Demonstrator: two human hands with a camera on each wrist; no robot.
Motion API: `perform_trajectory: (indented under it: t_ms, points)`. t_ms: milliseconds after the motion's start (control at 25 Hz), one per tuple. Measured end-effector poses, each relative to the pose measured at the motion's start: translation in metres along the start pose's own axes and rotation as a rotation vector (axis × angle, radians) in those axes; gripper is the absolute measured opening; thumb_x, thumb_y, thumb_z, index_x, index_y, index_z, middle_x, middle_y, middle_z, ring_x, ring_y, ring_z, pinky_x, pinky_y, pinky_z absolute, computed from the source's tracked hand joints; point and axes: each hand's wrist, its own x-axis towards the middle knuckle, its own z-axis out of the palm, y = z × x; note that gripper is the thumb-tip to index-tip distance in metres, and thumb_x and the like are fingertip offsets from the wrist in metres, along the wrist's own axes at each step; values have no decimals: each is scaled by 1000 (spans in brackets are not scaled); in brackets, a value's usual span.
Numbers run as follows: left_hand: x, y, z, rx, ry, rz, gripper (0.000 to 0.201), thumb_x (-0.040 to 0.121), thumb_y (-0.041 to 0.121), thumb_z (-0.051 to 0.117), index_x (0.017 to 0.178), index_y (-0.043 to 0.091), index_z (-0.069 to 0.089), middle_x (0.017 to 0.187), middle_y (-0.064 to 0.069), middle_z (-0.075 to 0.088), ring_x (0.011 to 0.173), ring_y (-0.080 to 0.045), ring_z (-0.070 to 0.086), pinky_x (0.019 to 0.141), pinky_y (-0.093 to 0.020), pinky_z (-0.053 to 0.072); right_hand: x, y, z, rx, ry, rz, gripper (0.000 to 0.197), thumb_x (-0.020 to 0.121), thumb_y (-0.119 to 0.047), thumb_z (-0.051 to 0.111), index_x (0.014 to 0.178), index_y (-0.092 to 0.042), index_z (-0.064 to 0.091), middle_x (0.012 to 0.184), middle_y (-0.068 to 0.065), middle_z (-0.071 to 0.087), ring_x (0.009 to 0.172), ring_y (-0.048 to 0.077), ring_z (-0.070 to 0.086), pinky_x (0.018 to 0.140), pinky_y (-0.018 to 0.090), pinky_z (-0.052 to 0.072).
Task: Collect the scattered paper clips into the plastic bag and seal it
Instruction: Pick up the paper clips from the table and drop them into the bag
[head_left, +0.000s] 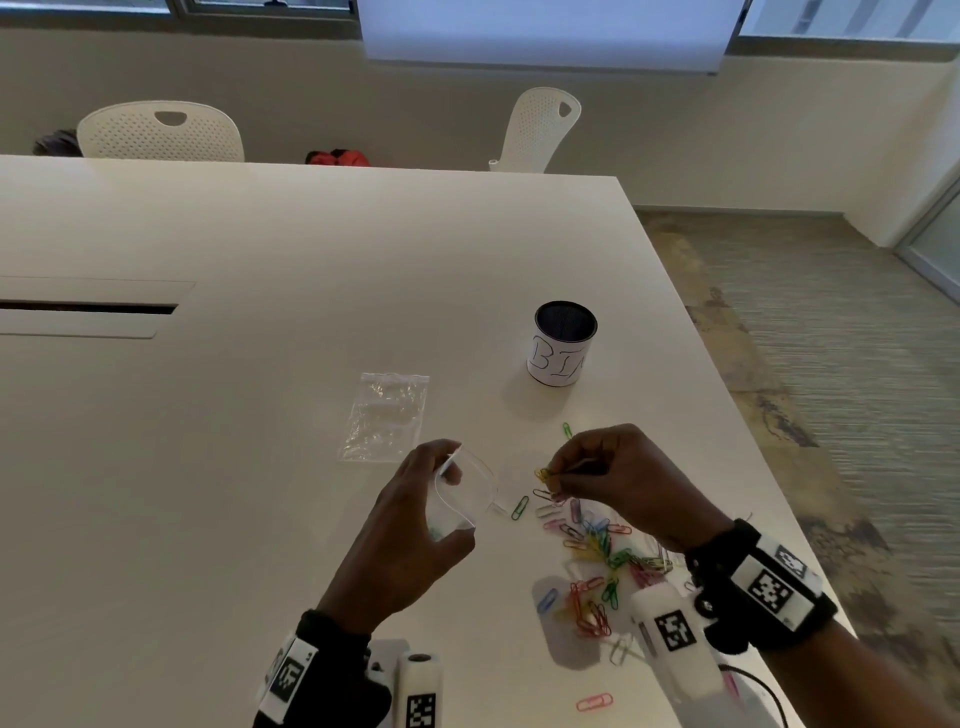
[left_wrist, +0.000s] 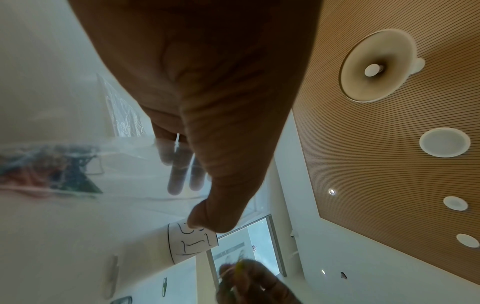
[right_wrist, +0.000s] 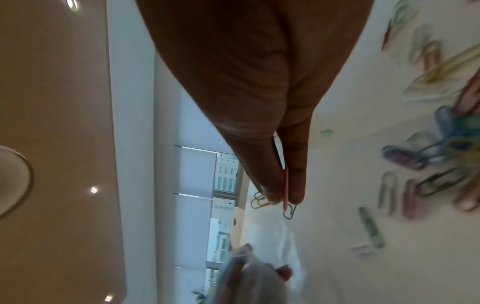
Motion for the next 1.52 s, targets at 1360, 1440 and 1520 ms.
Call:
perform_trajectory:
  t_ms: [1360,1440,1520]
  points:
    - [-7,-10,-8,-52,4,53,67,78,16,82,129,39,45,114,17,57,109,-5,59,80,-3,46,67,43,8,-889,139,-53,26,101,-7,55,121,-4,73,121,12,69,108,28,65,96,33,52]
    - [-7,-9,-8,-46,4,61,68,77,16,83,129,38,45,114,16,57,108,-4,59,80,-1,44,57,35,28,-877,63,-95,24,101,-17,59,116,-6,75,118,9,68,107,25,65,95,35,53]
    - [-6,-10,-8,-45,6,68,71,76,16,84,130,38,45,112,16,58,104,-4,59,80,-3,45,44,28,49,-863,-42,-159,27,96,-33,68,113,-13,75,119,2,67,107,19,62,93,32,52]
